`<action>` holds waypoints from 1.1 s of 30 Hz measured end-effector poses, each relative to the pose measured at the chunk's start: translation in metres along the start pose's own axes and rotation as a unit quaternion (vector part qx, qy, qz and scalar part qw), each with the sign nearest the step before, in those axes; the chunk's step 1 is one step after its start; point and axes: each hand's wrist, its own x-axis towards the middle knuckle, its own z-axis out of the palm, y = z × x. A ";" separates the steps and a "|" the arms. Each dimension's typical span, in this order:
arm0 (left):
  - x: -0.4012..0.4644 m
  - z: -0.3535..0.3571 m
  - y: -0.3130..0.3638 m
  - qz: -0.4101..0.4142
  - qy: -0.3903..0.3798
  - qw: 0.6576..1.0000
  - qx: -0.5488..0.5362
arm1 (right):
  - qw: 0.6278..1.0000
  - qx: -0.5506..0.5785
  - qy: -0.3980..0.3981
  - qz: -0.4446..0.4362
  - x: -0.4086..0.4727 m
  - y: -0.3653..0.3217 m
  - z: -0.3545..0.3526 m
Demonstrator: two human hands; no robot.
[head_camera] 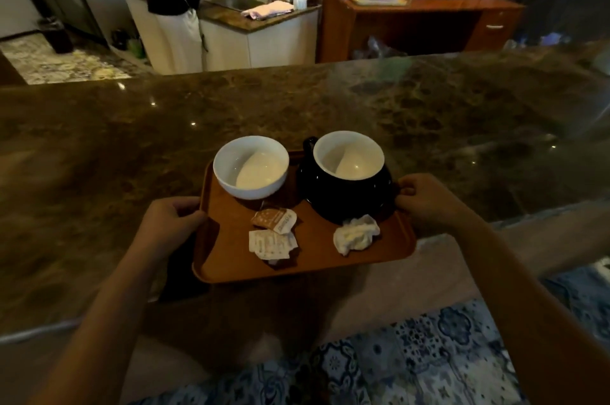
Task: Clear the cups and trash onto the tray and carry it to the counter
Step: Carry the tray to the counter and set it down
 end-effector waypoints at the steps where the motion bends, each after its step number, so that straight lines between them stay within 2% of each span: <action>1: 0.006 0.006 0.004 -0.001 0.003 1.000 0.012 | 1.000 -0.016 -0.007 -0.003 0.011 0.002 -0.002; 6: 0.026 0.022 0.008 -0.009 0.013 0.998 0.062 | 0.999 -0.029 -0.044 -0.009 0.054 0.010 -0.006; 15: 0.045 0.027 0.018 -0.015 0.053 0.988 0.144 | 0.997 -0.057 -0.059 -0.007 0.089 0.008 -0.005; 20: 0.041 0.026 0.006 -0.012 0.060 0.990 0.126 | 0.998 -0.033 -0.046 -0.001 0.078 0.010 -0.006; 25: 0.041 0.022 -0.003 -0.040 0.042 0.994 0.091 | 0.997 -0.066 0.001 -0.049 0.063 0.013 -0.003; 33: 0.057 0.026 0.003 -0.011 0.082 0.992 0.093 | 0.994 -0.077 0.028 -0.070 0.088 0.008 0.001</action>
